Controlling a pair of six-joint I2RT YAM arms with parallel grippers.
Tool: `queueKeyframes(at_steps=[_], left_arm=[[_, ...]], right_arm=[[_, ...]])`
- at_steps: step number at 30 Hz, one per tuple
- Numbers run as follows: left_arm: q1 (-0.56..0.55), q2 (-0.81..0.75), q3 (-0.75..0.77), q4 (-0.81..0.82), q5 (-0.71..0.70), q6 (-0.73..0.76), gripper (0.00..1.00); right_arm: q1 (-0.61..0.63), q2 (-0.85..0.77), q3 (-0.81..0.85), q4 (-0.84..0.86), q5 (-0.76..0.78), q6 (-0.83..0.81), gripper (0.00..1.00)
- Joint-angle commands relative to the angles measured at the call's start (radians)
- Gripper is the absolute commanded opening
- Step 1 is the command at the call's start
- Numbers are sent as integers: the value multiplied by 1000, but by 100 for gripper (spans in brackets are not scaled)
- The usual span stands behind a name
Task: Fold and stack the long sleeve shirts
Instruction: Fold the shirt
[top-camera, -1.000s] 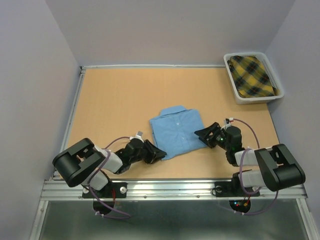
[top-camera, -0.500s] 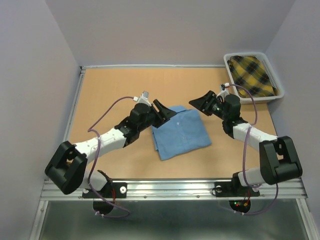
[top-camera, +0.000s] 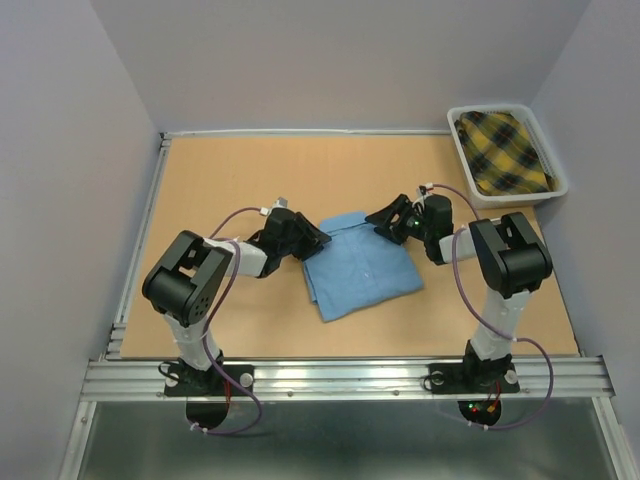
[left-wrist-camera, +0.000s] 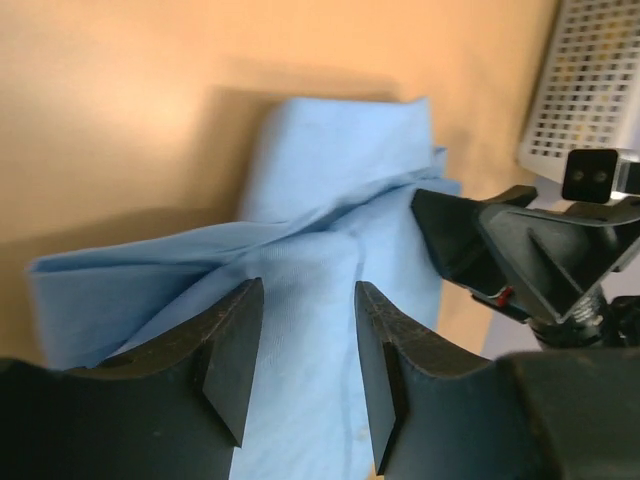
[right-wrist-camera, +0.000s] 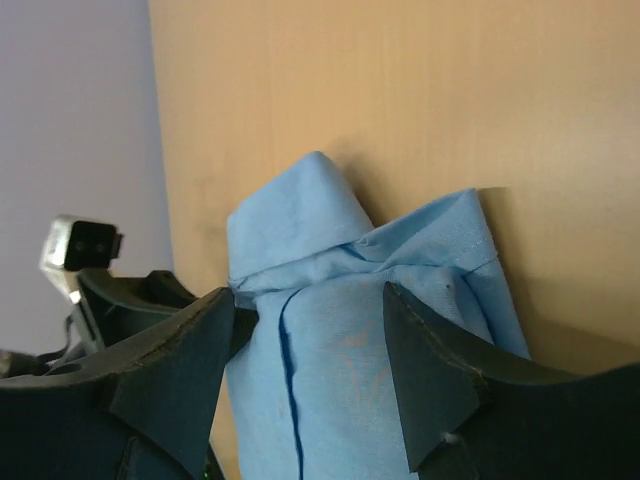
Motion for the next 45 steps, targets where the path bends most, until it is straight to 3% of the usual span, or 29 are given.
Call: queueKeyframes(at_steps=[1, 7, 12, 16, 21, 26, 31, 34, 39, 41, 45], left_arm=[[29, 19, -158, 207, 26, -68, 50], [55, 53, -280, 316, 44, -93, 49], [80, 15, -292, 321, 33, -50, 49], [106, -27, -216, 220, 32, 57, 49], [175, 13, 4, 33, 95, 231, 51], [184, -26, 147, -113, 125, 380, 62], [74, -230, 47, -158, 63, 325, 74], [-26, -379, -68, -182, -23, 205, 76], [-101, -496, -274, -176, -126, 36, 69], [-109, -549, -333, -194, -160, -17, 63], [-118, -580, -358, -234, -160, -24, 60]], right_arm=[[-17, 80, 27, 122, 9, -9, 67], [-58, 114, -1, 156, 12, -30, 67], [-63, -17, -15, 133, -4, -52, 67], [-65, -144, -39, 73, -24, -50, 67], [-57, -284, -169, 57, -66, -1, 67], [-45, -436, -304, 27, -74, -6, 67], [-37, -579, -412, -54, -65, -52, 67], [-37, -701, -397, -272, 36, -179, 67], [-37, -807, -361, -515, 165, -334, 67], [-37, -820, -355, -543, 167, -349, 66], [-34, -837, -348, -571, 162, -365, 66]])
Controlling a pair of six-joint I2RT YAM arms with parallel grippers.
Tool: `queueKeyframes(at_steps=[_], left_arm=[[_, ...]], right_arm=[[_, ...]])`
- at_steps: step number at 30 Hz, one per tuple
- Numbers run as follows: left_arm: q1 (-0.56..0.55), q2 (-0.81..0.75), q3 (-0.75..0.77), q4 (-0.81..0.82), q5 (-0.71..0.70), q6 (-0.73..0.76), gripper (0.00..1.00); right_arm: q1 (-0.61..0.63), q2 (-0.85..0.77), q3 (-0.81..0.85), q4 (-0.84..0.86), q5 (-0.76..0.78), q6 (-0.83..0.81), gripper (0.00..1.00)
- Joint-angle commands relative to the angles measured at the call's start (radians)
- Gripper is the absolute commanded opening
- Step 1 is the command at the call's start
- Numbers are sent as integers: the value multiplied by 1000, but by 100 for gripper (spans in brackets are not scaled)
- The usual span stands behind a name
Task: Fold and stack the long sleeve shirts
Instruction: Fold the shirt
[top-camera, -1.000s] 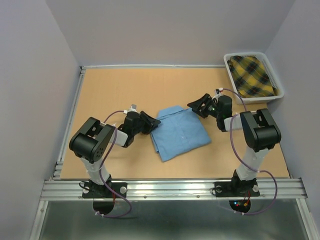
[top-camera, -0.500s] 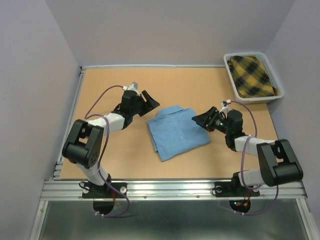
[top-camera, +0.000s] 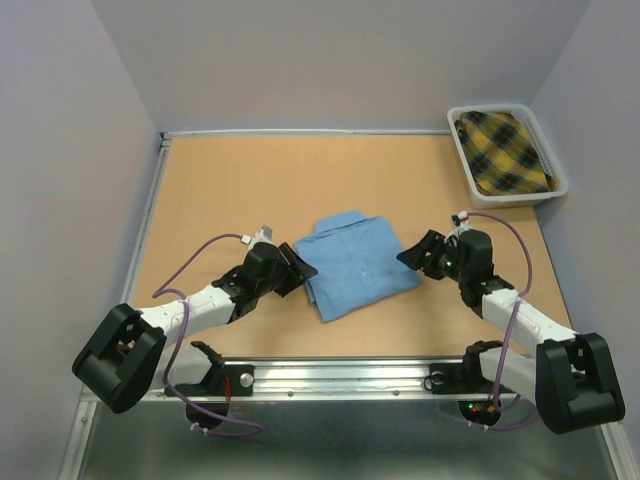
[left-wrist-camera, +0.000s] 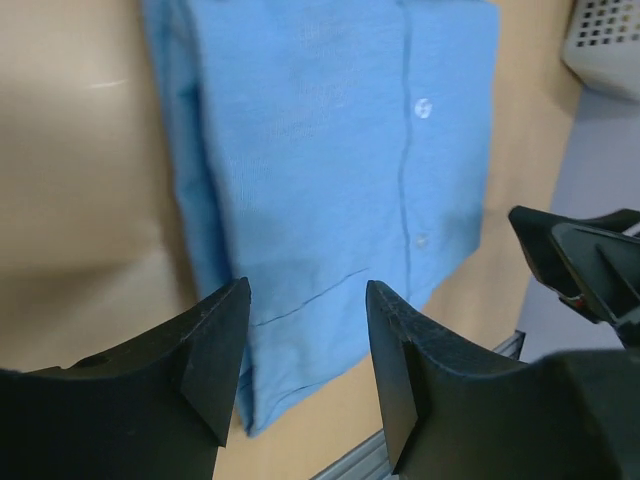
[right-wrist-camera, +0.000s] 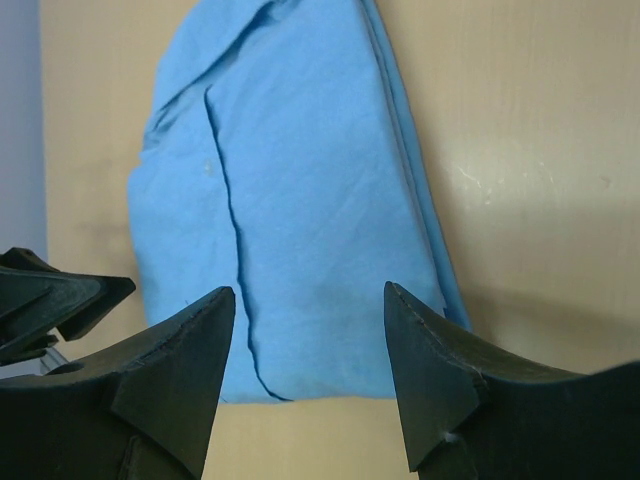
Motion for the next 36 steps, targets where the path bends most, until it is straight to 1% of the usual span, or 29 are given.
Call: queueKeyframes(at_steps=[1, 4, 16, 19, 20, 22, 23, 25, 26, 27, 28, 29, 32, 33, 36], left_arm=[[-12, -31, -3, -31, -57, -50, 59], [-17, 6, -4, -28, -57, -42, 53], [-34, 106, 13, 27, -32, -22, 51], [-37, 126, 13, 38, -35, -18, 45], [-39, 135, 10, 41, -32, -18, 40], [-40, 143, 8, 42, -29, -12, 34], [-40, 144, 8, 44, -29, -9, 27], [-39, 144, 5, 45, -21, 1, 21], [-40, 140, 4, 52, -18, 5, 12], [-40, 135, 2, 55, -11, 19, 9], [-40, 127, 1, 58, -8, 24, 3], [-40, 123, -4, 62, -4, 31, 0], [-32, 89, -29, 102, 18, 64, 0], [-26, 68, -36, 116, 49, 77, 0], [-2, 38, -58, 119, 72, 91, 0]], right_arm=[[11, -22, 54, -86, 33, -74, 66], [12, -17, 60, -89, 26, -80, 66], [12, -5, 51, -89, 20, -89, 66], [11, -9, 50, -89, 25, -93, 66], [11, -9, 50, -91, 23, -93, 66], [12, -8, 51, -89, 23, -96, 66], [12, -8, 53, -89, 23, -97, 66], [11, -9, 57, -91, 25, -96, 66], [12, -9, 60, -91, 26, -97, 66], [11, -11, 62, -94, 28, -97, 66], [11, -14, 69, -94, 30, -100, 66], [12, -14, 73, -95, 31, -100, 66], [11, -14, 94, -106, 23, -106, 66], [11, -16, 99, -109, 14, -109, 66], [11, -19, 105, -111, -1, -108, 66]])
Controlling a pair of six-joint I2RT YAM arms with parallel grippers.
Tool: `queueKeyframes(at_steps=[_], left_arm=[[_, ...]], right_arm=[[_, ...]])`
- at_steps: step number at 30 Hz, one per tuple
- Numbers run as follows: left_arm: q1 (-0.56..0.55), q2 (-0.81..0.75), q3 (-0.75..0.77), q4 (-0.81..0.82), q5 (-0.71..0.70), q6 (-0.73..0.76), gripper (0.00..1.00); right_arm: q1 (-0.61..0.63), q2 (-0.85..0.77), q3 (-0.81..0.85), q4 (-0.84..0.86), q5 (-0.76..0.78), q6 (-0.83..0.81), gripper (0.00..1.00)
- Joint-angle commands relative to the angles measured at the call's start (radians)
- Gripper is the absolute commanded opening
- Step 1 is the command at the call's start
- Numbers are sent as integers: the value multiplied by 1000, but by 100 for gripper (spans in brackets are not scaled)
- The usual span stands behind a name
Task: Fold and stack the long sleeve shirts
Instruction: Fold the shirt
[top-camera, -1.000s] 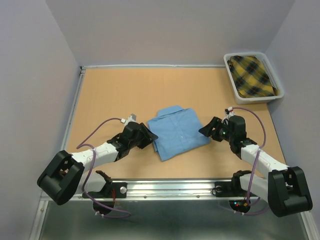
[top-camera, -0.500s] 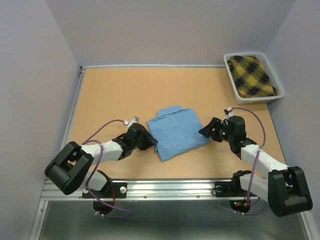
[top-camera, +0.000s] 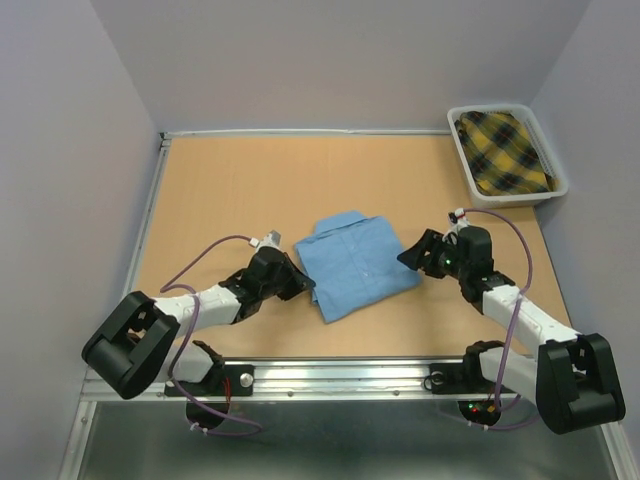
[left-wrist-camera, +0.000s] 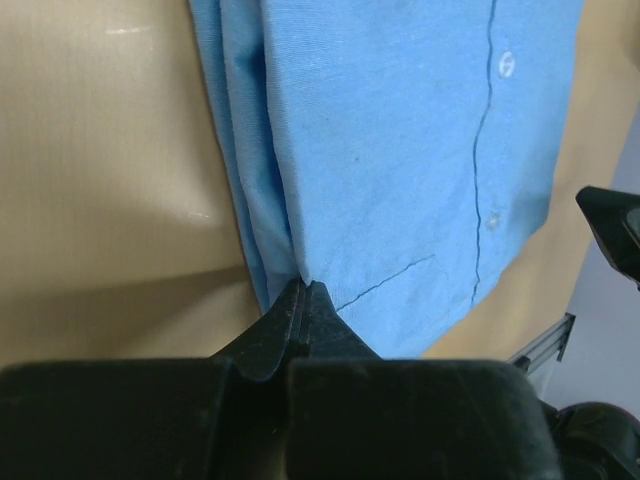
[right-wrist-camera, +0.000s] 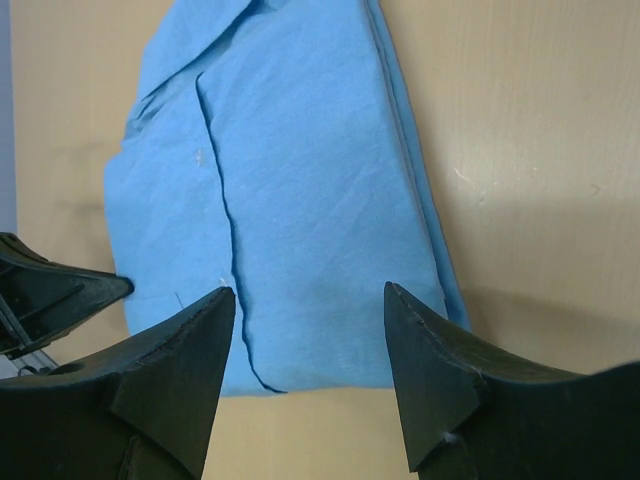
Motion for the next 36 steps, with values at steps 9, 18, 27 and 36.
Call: queueKeyframes(at_steps=[9, 18, 27, 36], left_arm=[[143, -60, -103, 54, 161, 77, 0], [155, -6, -151, 112, 186, 54, 0], [214, -38, -215, 101, 192, 45, 0], [257, -34, -229, 92, 201, 65, 0]], right_arm=[[92, 2, 34, 118, -113, 84, 66], [353, 186, -50, 575, -73, 347, 66], [365, 456, -210, 967, -53, 471, 66], [93, 646, -409, 1264, -79, 480, 66]])
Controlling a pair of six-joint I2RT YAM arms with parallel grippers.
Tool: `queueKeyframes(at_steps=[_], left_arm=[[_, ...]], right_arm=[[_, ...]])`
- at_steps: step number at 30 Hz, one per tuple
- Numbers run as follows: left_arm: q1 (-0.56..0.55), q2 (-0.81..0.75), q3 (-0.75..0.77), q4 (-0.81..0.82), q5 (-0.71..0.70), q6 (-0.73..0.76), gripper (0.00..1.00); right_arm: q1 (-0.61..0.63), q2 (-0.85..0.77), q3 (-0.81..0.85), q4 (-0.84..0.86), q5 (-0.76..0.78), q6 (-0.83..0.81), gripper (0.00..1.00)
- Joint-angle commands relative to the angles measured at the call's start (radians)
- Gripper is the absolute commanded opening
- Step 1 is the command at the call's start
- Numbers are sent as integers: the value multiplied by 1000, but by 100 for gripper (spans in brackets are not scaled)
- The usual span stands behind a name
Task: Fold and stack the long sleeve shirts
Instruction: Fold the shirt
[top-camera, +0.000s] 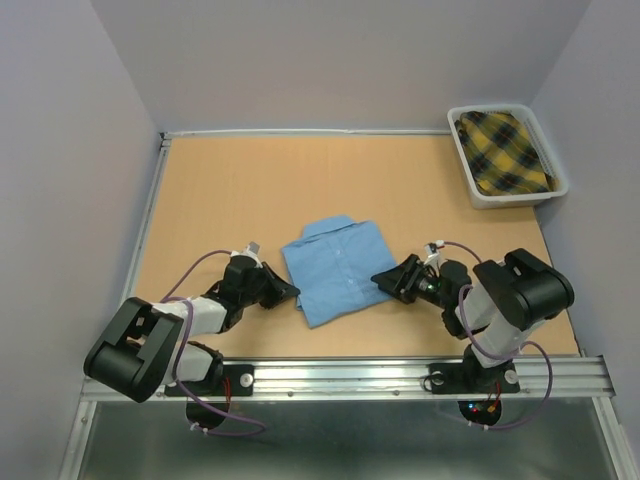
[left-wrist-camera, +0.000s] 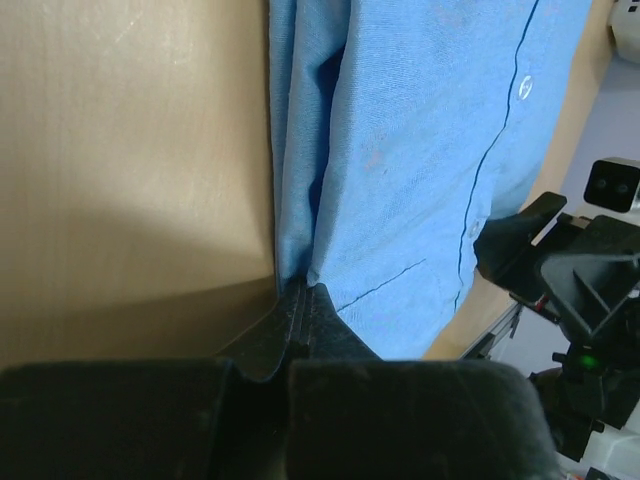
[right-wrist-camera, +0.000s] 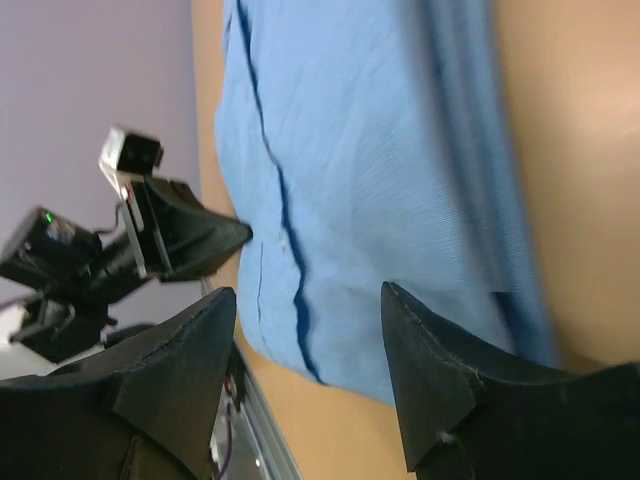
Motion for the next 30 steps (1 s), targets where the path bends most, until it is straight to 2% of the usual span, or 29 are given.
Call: queueKeyframes(at_steps=[1, 7, 13, 15, 17, 18, 19, 20, 21, 23, 26, 30], left_arm=[[23, 2, -33, -81, -41, 39, 0], [29, -10, -24, -93, -42, 42, 0], [31, -28, 27, -143, -44, 65, 1], [31, -53, 61, -194, -71, 77, 14], [31, -105, 84, -241, -93, 87, 30], [31, -123, 111, -260, -114, 90, 34], [32, -142, 126, -278, -126, 94, 38], [32, -175, 145, -321, -139, 97, 46], [34, -189, 183, -341, -159, 105, 50], [34, -223, 220, -390, -171, 110, 62], [28, -251, 281, -406, -159, 91, 66], [-9, -228, 330, -357, -139, 53, 66]], right_arm=[[-176, 90, -110, 174, -17, -12, 66], [-268, 93, -127, 212, -57, -7, 66], [-319, -56, -116, 162, -96, -3, 65], [-317, -138, -90, 62, -116, -29, 64], [-319, -206, -23, -108, -110, -90, 64], [-316, -291, 2, -183, -101, -123, 64], [-317, -330, 41, -372, -93, -163, 64], [-316, -368, 101, -445, -79, -229, 65], [-317, -411, 130, -526, -79, -248, 65], [-316, -424, 184, -581, -105, -274, 66], [-302, -372, 287, -589, -145, -245, 66], [-233, -260, 399, -563, -131, -230, 66]])
